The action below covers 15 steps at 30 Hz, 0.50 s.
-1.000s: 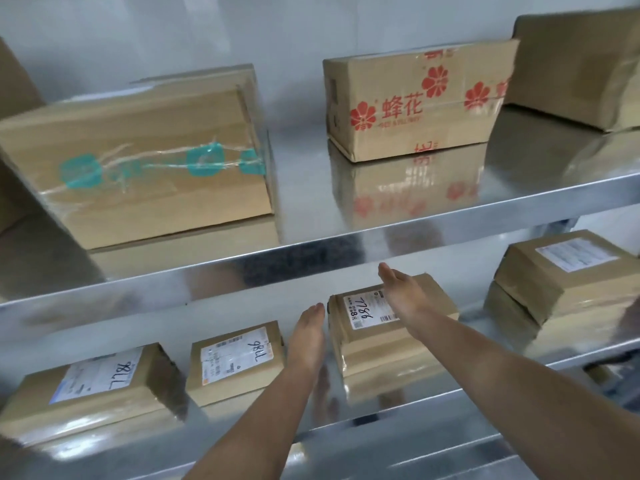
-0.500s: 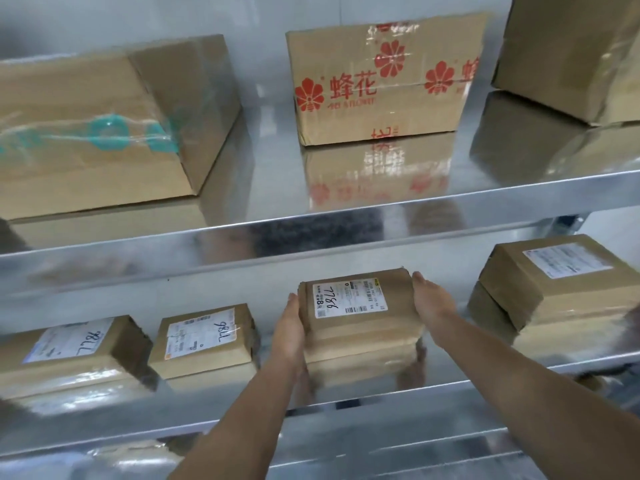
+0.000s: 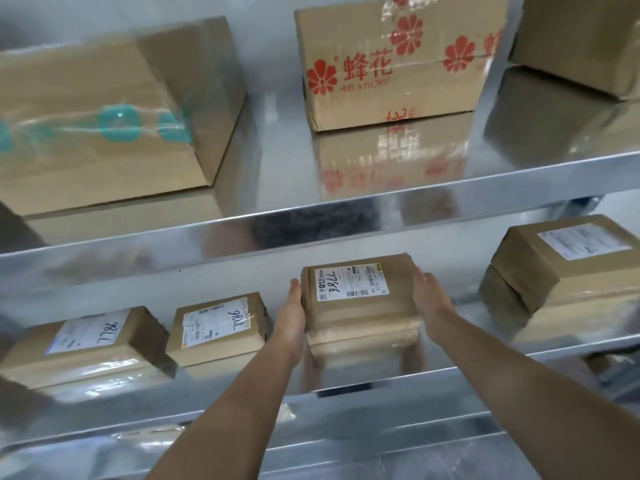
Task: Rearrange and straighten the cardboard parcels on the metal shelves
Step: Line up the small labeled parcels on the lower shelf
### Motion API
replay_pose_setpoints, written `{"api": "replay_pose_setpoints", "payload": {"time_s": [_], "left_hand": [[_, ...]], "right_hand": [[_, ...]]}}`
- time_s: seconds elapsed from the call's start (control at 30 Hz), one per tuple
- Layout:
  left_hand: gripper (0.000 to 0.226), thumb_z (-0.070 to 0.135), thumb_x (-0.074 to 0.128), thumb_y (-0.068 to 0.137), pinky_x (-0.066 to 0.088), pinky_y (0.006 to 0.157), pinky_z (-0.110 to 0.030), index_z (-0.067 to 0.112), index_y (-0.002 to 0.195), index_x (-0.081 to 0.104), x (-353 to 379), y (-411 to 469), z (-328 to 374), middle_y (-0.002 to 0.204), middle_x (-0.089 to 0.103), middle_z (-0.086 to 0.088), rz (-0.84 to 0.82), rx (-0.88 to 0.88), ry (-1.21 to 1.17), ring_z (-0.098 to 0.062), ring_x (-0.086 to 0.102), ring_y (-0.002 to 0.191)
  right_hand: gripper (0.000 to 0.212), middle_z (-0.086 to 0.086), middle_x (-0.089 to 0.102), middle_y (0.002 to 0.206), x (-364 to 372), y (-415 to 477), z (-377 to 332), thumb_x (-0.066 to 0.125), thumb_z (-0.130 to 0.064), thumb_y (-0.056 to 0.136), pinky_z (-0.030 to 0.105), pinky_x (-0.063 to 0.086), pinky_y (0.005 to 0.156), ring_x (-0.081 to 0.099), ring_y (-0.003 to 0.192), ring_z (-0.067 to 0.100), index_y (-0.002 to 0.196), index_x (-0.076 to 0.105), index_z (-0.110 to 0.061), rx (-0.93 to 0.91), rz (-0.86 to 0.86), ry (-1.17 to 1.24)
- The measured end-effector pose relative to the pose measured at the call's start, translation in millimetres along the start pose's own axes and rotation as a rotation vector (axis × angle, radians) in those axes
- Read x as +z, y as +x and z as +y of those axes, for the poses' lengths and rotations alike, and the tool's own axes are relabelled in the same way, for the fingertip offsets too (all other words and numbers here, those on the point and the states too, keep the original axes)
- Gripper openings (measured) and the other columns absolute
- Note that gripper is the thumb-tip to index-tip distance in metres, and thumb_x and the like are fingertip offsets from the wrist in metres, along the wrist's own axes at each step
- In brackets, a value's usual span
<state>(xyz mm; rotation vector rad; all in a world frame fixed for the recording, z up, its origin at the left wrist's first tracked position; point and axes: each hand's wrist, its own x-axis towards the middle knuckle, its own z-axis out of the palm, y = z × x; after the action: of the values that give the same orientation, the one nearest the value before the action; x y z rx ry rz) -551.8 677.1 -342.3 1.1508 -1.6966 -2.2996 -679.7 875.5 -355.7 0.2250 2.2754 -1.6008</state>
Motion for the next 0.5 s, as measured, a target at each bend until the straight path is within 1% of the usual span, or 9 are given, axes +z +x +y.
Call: {"api": "replay_pose_setpoints", "payload": {"time_s": [0.07, 0.13, 0.17, 0.2, 0.27, 0.33, 0.4, 0.43, 0.5], "left_hand": [[0.053, 0.060, 0.032, 0.105, 0.035, 0.119, -0.044, 0.026, 0.100, 0.073, 0.0, -4.9, -1.0, 0.106, 0.076, 0.001, 0.048, -0.002, 0.013, -0.021, 0.064, 0.117], [0.050, 0.059, 0.034, 0.105, 0.034, 0.119, -0.043, 0.027, 0.098, 0.071, -0.3, 1.9, -3.0, 0.102, 0.075, 0.003, 0.050, 0.015, 0.021, -0.021, 0.063, 0.120], [0.049, 0.059, 0.034, 0.104, 0.033, 0.120, -0.043, 0.028, 0.098, 0.071, 2.0, 1.0, -2.8, 0.103, 0.074, 0.004, 0.064, 0.021, 0.014, -0.021, 0.062, 0.121], [0.049, 0.060, 0.035, 0.104, 0.033, 0.120, -0.043, 0.028, 0.098, 0.071, 3.4, -0.5, -2.2, 0.105, 0.074, 0.003, 0.058, 0.036, 0.006, -0.022, 0.062, 0.121], [0.049, 0.062, 0.036, 0.103, 0.034, 0.119, -0.041, 0.028, 0.100, 0.071, 5.2, -2.8, -3.6, 0.110, 0.074, 0.001, 0.065, 0.034, 0.015, -0.021, 0.062, 0.121], [0.057, 0.072, 0.042, 0.093, 0.032, 0.119, -0.042, 0.028, 0.115, 0.071, 8.2, -8.8, -3.9, 0.124, 0.071, 0.000, 0.100, 0.044, 0.013, -0.020, 0.059, 0.126], [0.076, 0.079, 0.045, 0.078, 0.030, 0.121, -0.045, 0.029, 0.133, 0.064, 11.4, -5.8, -8.4, 0.137, 0.065, 0.001, 0.109, 0.062, -0.006, -0.021, 0.054, 0.132], [0.078, 0.078, 0.045, 0.078, 0.029, 0.121, -0.045, 0.028, 0.136, 0.061, 13.2, -7.1, -9.1, 0.139, 0.063, 0.000, 0.121, 0.050, -0.010, -0.021, 0.053, 0.134], [0.064, 0.070, 0.042, 0.094, 0.030, 0.121, -0.043, 0.024, 0.134, 0.063, 20.3, -11.0, -9.1, 0.134, 0.066, -0.002, 0.127, 0.057, -0.028, -0.021, 0.055, 0.131]], "right_hand": [[0.056, 0.019, 0.049, 0.148, 0.9, 1.0, 5.7, 0.031, -0.045, 0.110, 0.033, 0.033, 0.089, 0.049, 0.132, 0.036, 0.147, 0.045, -0.005, 0.011, -0.015, -0.013], [0.054, 0.016, 0.054, 0.141, 0.6, -1.8, 4.8, 0.029, -0.046, 0.110, 0.035, 0.034, 0.091, 0.052, 0.121, 0.033, 0.143, 0.051, -0.009, -0.003, 0.018, -0.025], [0.054, 0.014, 0.056, 0.139, -2.6, -3.2, 2.7, 0.028, -0.047, 0.110, 0.037, 0.035, 0.094, 0.051, 0.120, 0.031, 0.141, 0.052, -0.010, 0.004, 0.035, -0.032], [0.055, 0.013, 0.056, 0.139, -2.7, -3.0, 1.4, 0.028, -0.049, 0.109, 0.039, 0.036, 0.100, 0.051, 0.123, 0.031, 0.140, 0.053, -0.011, 0.010, 0.029, -0.032], [0.064, 0.009, 0.056, 0.141, -3.5, -5.0, -1.2, 0.029, -0.062, 0.104, 0.043, 0.035, 0.108, 0.051, 0.129, 0.032, 0.141, 0.054, -0.016, 0.012, -0.016, -0.034], [0.071, 0.006, 0.059, 0.138, -5.6, -5.5, -2.4, 0.030, -0.072, 0.099, 0.044, 0.036, 0.106, 0.052, 0.126, 0.031, 0.139, 0.057, -0.019, 0.016, -0.044, -0.011], [0.065, 0.007, 0.060, 0.133, -10.3, -7.0, -2.7, 0.031, -0.068, 0.102, 0.041, 0.036, 0.099, 0.053, 0.120, 0.030, 0.135, 0.059, -0.019, 0.021, -0.056, 0.005], [0.062, 0.006, 0.061, 0.128, -13.7, -8.5, -2.4, 0.032, -0.067, 0.102, 0.039, 0.036, 0.096, 0.053, 0.116, 0.029, 0.132, 0.060, -0.020, 0.018, -0.061, 0.019], [0.058, 0.002, 0.058, 0.118, -21.9, -7.7, 0.8, 0.034, -0.068, 0.102, 0.037, 0.034, 0.092, 0.051, 0.107, 0.027, 0.128, 0.060, -0.024, 0.021, -0.089, 0.047]]}}
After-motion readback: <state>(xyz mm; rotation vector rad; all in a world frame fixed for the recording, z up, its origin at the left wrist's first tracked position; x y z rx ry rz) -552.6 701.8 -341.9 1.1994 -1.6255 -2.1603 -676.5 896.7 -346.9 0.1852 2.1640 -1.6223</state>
